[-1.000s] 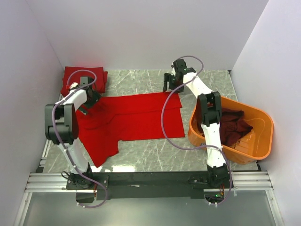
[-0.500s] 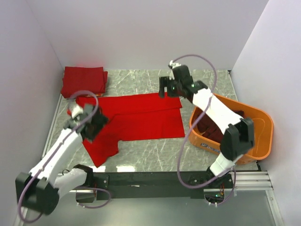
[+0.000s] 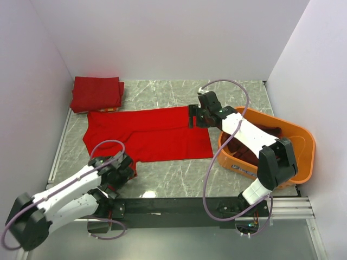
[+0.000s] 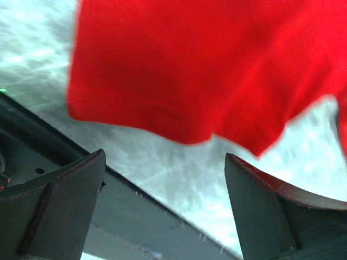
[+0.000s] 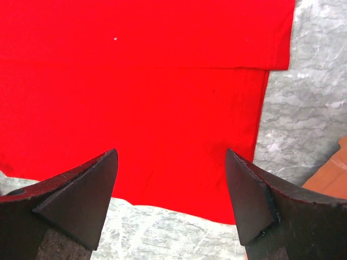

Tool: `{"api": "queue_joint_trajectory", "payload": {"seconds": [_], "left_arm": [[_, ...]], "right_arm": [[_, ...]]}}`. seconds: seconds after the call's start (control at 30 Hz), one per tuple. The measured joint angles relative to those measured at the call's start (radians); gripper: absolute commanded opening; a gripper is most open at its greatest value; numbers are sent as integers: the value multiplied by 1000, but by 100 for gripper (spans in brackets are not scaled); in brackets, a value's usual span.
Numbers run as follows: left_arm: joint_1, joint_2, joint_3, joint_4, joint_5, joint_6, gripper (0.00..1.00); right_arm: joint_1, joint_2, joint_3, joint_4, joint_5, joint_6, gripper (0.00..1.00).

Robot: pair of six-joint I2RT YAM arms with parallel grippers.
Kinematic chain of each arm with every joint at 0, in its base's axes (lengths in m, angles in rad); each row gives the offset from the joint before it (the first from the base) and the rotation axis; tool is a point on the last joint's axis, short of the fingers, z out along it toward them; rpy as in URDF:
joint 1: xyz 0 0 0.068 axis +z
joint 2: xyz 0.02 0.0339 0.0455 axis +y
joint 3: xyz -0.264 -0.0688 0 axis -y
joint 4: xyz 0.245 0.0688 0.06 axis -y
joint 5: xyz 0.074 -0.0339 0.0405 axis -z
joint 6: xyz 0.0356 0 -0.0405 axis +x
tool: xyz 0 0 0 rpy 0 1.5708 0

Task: Fold and stack the t-shirts
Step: Fold the tshirt

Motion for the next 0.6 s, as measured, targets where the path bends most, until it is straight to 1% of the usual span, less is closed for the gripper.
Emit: {"api": "queue_joint_trajectory", "payload": {"seconds": [0.13,0.2,0.23,0.33,0.47,0.6], "left_arm": [[-2,130,53,-33,-63,-70,90],[-2,170,72,-38,-90,-101,83],[-2,187,75,-33,-103,-112,77],[-2,214,73,-27,-121,-140,67],[2,230,64,-6,-145,-170,63],[27,247,50,11,-157,-169,63]], "right_arm": [[1,-21,-10,10,3,3,86],[1,-34,-21,12,4,3,86],[1,-41,-30,13,5,4,86],[2,-64,-65,18,6,6,86],[14,-100,-115,17,10,4,86],[72,-140,-160,9,26,-10,86]]}}
